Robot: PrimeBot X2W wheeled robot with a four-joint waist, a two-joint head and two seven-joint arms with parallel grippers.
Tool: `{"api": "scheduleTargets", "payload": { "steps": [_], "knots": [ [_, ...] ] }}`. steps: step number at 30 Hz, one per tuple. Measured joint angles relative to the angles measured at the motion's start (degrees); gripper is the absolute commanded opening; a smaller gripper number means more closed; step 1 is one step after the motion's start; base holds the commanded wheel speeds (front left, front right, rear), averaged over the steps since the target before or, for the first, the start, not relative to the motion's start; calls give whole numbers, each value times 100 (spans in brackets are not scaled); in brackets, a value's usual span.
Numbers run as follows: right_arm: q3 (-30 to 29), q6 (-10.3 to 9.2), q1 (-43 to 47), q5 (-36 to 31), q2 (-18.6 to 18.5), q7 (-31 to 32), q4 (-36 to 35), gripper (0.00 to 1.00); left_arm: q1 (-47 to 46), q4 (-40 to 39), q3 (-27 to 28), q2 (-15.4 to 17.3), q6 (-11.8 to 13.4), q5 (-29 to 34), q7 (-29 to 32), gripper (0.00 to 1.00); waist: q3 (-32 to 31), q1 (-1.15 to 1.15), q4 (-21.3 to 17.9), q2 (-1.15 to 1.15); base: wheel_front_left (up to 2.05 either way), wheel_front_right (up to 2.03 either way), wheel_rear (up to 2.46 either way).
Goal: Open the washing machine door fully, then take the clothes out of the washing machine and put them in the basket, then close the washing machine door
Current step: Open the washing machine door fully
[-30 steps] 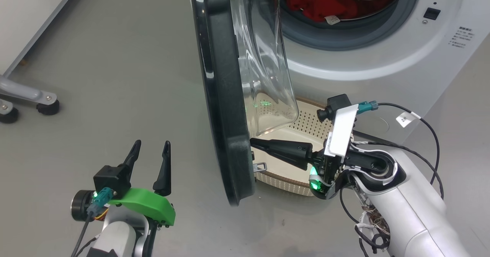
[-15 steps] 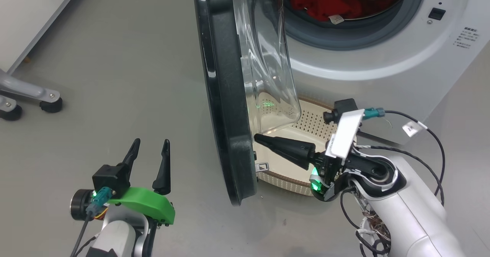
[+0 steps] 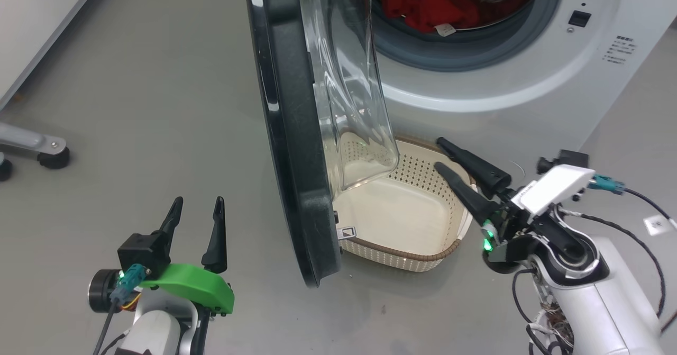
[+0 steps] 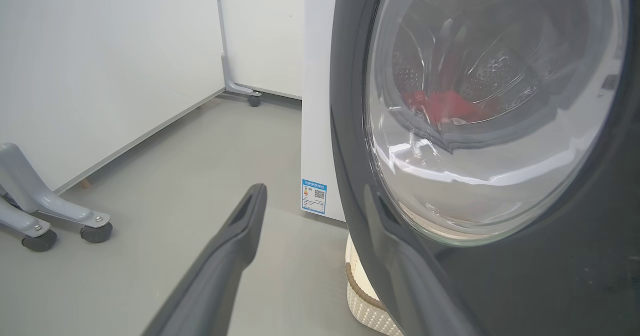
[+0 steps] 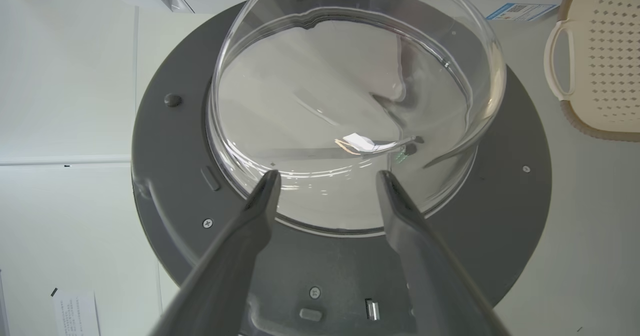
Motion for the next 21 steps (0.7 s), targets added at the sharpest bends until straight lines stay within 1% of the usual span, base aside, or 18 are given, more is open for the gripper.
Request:
{"api": "scheduleTargets", "payload": {
  "steps": [3,4,9,18,21],
  "knots": [
    [-141,0,143,-344,-94,-357,-51,100,38,-8,4,8,1,0,0,100,-21,0,-67,0,0,0,0],
    [-189,0,229,-677,-211,-633,-56,100,41,-26,11,16,3,0,0,100,-34,0,-109,0,0,0,0],
    [-265,0,326,-1859,-549,-1551,-81,100,46,-63,35,41,8,-2,0,100,-55,0,-210,0,0,0,0],
    [-91,1,338,-3751,-977,-3140,-199,100,49,-69,25,59,9,-2,8,100,-120,0,-326,0,0,0,0],
    [67,2,337,-4581,-1195,-3706,-229,100,49,-78,21,60,9,-2,9,100,-133,0,-337,0,0,0,0]
  ]
}}
